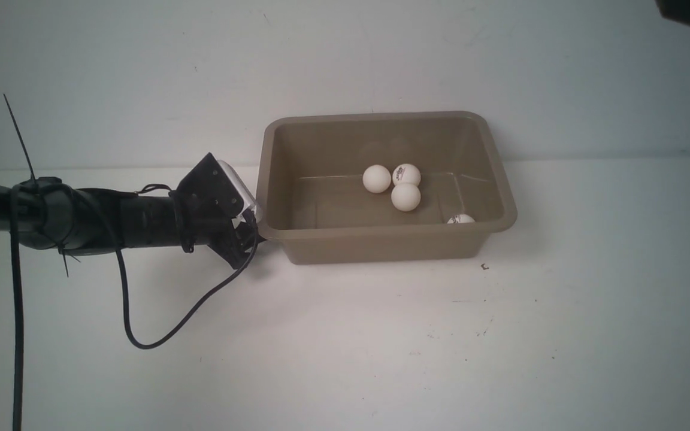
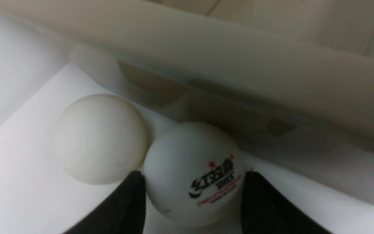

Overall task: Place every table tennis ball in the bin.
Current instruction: Use the left arm to clamp the table tennis ball closest to it, then use the left arm to put the table tennis ball into the box

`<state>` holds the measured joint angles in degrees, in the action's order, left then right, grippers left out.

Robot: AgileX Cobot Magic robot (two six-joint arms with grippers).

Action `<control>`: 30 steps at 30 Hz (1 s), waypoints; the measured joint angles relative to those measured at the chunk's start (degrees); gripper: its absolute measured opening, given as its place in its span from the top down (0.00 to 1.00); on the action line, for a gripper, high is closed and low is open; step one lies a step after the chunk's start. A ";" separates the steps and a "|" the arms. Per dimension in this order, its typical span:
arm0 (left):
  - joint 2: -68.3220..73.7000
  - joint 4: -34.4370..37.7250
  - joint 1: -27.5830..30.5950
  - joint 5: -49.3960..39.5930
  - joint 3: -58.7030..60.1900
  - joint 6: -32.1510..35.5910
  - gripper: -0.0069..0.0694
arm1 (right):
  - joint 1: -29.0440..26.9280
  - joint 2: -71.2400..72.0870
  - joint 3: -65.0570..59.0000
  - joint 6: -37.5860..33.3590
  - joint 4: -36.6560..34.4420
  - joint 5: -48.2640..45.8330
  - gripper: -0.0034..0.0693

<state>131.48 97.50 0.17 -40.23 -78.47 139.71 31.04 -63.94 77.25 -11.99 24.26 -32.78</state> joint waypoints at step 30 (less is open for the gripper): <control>-9.96 -0.82 4.79 -9.22 -0.07 -7.04 0.47 | 0.00 0.00 0.00 0.05 0.05 0.41 0.25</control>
<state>121.52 96.67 4.96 -49.44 -78.54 132.67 31.04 -63.94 77.25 -11.94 24.32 -32.37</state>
